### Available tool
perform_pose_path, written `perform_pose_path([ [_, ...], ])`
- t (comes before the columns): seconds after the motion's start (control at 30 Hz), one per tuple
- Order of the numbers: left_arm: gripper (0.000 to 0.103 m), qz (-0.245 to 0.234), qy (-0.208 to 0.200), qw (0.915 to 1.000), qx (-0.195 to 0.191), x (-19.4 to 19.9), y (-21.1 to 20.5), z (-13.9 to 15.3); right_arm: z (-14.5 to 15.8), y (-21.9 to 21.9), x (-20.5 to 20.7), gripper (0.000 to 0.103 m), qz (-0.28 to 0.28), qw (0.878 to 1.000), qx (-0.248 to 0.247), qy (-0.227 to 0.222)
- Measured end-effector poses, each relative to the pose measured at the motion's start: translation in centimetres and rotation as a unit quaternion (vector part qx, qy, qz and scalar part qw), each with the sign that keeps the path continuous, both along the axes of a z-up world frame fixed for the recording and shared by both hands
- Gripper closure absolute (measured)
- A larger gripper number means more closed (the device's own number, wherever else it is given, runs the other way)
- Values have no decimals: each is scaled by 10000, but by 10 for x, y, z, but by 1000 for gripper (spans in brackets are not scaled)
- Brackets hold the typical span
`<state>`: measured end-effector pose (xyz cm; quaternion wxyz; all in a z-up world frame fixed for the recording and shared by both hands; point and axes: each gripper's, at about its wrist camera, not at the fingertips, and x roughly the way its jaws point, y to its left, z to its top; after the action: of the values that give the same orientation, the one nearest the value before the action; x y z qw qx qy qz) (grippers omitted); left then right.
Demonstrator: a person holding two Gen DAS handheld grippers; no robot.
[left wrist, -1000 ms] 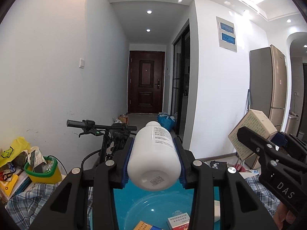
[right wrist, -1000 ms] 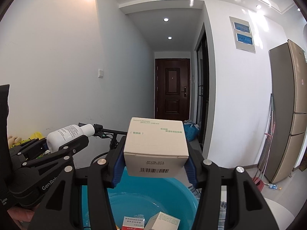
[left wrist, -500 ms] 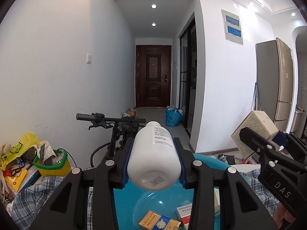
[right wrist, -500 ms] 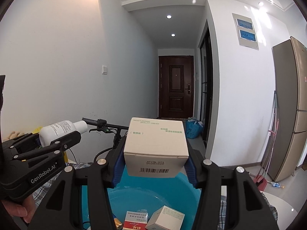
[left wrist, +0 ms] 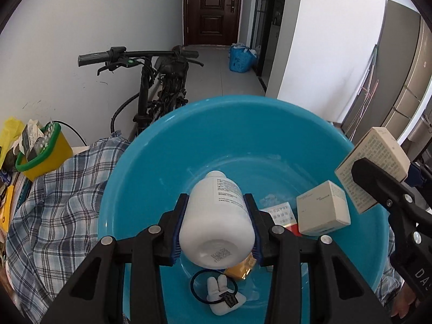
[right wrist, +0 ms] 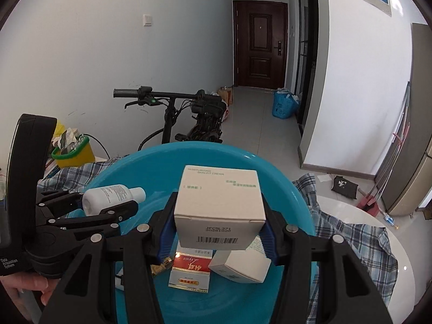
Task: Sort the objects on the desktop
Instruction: 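Lower the bottle and cream box into the basin and open both grippers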
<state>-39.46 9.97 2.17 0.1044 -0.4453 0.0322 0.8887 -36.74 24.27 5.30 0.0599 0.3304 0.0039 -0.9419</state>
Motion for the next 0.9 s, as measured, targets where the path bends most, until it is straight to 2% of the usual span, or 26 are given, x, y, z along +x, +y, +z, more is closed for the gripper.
perform_pose_path([
  [0.13,61,13,-481,9982,-354,-8,7,-19,-22,-1,-11,51,131,9977,-93,-666],
  [0.3,61,19,-662,9967,-460,-9,9,-32,-38,1,-17,51,162,9942,-86,-1063],
  [0.57,61,134,-675,9968,-398,-13,-2,-31,-33,4,-12,51,140,9946,-129,-1022],
  [0.87,60,187,-462,9978,-426,-13,-2,-21,-27,6,-16,51,52,9953,-140,-957],
  [0.9,50,173,-450,9980,-410,-13,-2,-21,-27,6,-17,51,44,9953,-139,-958],
])
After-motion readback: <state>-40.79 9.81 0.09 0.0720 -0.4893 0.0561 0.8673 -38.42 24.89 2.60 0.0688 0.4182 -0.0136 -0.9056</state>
